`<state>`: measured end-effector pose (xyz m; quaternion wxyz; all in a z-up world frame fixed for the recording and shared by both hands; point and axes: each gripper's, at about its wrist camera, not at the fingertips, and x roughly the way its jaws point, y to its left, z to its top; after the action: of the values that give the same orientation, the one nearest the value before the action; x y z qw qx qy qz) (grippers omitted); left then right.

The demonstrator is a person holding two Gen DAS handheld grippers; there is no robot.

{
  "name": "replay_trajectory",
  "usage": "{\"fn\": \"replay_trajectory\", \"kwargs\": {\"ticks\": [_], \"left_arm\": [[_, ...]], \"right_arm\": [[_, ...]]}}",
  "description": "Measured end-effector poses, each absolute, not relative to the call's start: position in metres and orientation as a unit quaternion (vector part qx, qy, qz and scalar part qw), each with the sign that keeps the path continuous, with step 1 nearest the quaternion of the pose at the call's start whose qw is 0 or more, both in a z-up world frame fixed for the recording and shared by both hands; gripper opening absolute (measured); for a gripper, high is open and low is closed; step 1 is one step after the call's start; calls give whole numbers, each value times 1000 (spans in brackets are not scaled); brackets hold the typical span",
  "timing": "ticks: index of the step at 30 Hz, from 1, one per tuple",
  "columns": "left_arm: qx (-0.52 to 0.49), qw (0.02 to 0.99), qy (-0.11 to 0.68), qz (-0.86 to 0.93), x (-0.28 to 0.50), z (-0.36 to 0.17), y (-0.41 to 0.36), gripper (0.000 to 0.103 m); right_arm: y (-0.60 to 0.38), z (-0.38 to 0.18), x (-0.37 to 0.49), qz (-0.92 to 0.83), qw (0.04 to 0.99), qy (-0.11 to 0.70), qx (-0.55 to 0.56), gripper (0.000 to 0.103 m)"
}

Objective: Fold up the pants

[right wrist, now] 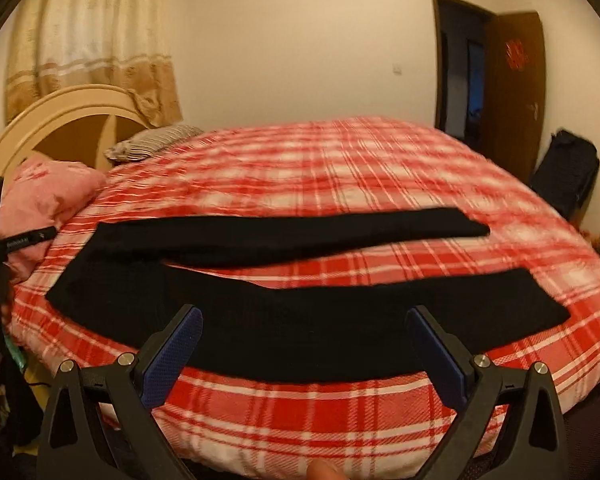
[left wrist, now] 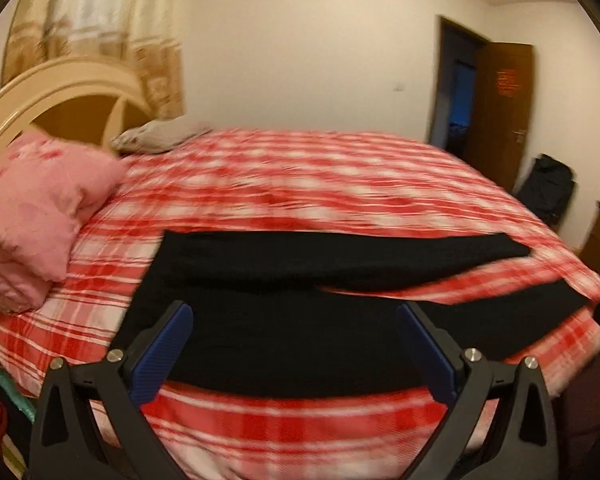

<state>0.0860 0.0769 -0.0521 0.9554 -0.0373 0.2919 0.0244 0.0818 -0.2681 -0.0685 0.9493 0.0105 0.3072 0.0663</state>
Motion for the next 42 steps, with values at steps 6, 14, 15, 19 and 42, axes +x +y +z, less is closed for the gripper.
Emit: {"fn": "replay_trajectory", "kwargs": {"ticks": [6, 14, 15, 19, 42], "left_arm": [[-52, 936, 336, 95, 161, -80, 173, 103], [-73, 918, 372, 118, 246, -112, 240, 97], [-80, 915, 378, 114, 257, -117, 243, 90], [-77, 908, 400, 98, 299, -133, 250, 77], [-116, 893, 435, 20, 353, -173, 280, 24]], "right_arm": [[-295, -85, 128, 45, 936, 348, 17, 102], [-314, -80, 190, 26, 930, 367, -19, 102], [-316, -80, 196, 23, 929, 368, -19, 102], [-320, -81, 218, 20, 925, 378, -22, 102], [-445, -106, 348, -73, 882, 464, 36, 89]]}}
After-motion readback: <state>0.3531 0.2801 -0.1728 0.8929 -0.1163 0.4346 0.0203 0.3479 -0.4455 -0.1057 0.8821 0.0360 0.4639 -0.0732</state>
